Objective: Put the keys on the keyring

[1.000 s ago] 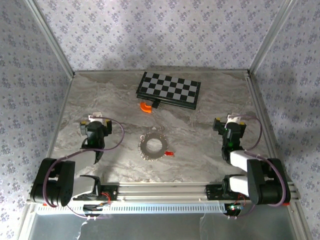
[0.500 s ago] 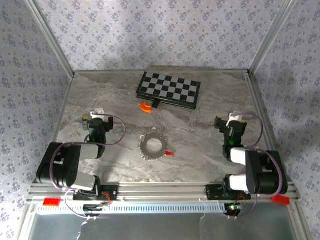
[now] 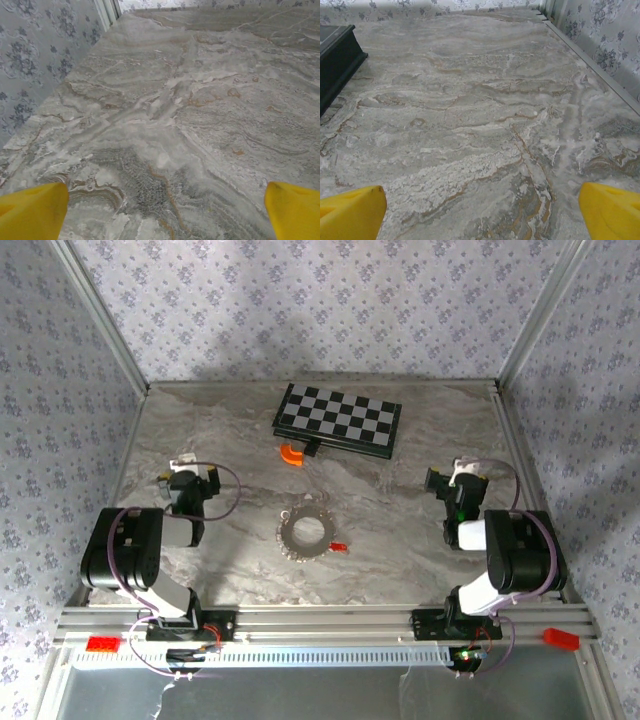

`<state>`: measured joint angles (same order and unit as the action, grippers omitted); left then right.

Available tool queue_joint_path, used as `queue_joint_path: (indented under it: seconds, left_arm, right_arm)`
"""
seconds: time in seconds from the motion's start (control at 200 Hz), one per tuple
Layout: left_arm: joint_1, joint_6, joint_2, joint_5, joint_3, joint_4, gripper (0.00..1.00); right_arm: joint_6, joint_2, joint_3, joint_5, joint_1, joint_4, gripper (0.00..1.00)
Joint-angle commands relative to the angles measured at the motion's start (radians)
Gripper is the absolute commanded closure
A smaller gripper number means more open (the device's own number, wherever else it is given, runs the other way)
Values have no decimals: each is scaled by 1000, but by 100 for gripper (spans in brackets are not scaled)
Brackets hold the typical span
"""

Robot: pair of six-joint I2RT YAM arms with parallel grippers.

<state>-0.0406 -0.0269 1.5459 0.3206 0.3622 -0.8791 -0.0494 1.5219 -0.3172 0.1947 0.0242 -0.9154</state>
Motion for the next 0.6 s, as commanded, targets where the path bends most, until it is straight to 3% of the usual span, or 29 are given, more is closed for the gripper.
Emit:
queue_joint_path:
  seconds: [0.0,0.045,0.595]
  left_arm:
    - [7,-27,4,-34,18,-31,0]
    - [9,-35,-14,-40,31,36,0]
    - [10,-33,-9,-39,27,14,0]
  right_arm:
    - [28,11,-36,39,-15,9,0]
    - [31,11,-41,52,-23,18,0]
    - [37,12,-42,61,-29,18,0]
